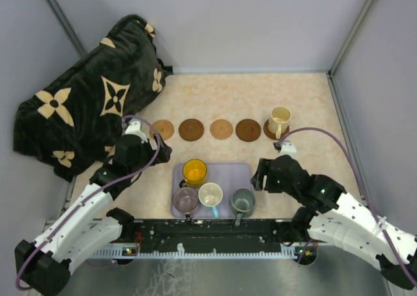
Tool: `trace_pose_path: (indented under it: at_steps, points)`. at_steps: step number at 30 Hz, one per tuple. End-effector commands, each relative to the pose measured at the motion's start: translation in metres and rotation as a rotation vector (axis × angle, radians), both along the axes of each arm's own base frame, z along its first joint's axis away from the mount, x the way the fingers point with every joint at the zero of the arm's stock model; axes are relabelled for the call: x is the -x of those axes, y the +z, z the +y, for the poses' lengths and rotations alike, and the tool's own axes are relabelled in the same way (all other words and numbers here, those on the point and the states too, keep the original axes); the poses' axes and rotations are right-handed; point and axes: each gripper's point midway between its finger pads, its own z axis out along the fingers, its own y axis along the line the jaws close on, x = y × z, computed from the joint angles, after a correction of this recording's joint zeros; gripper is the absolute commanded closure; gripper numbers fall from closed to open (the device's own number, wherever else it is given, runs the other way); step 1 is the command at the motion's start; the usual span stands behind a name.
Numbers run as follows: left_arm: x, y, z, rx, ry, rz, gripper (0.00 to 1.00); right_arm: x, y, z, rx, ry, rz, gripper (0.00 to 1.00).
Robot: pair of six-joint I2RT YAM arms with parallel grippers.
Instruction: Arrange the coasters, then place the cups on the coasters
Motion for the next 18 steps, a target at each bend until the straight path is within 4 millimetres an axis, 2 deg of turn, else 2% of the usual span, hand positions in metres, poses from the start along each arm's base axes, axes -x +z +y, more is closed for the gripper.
trace_pose_path:
  at_steps: [1,7,13,18]
  points:
    - [0.004,0.007,-0.004,0.033,-0.008,0.004,0.01,0.015,-0.012,0.016,0.012,0.075,0.054,0.34]
    - [0.008,0.007,-0.001,0.038,-0.001,0.005,0.01,0.02,-0.017,0.025,0.028,0.137,0.08,0.37]
    - [0.005,0.008,0.002,0.018,0.009,-0.005,0.01,0.033,-0.03,0.031,0.054,0.199,0.147,0.51]
    - [0.002,0.007,-0.003,0.027,-0.002,-0.002,0.01,0.042,-0.039,0.035,0.103,0.239,0.189,0.51]
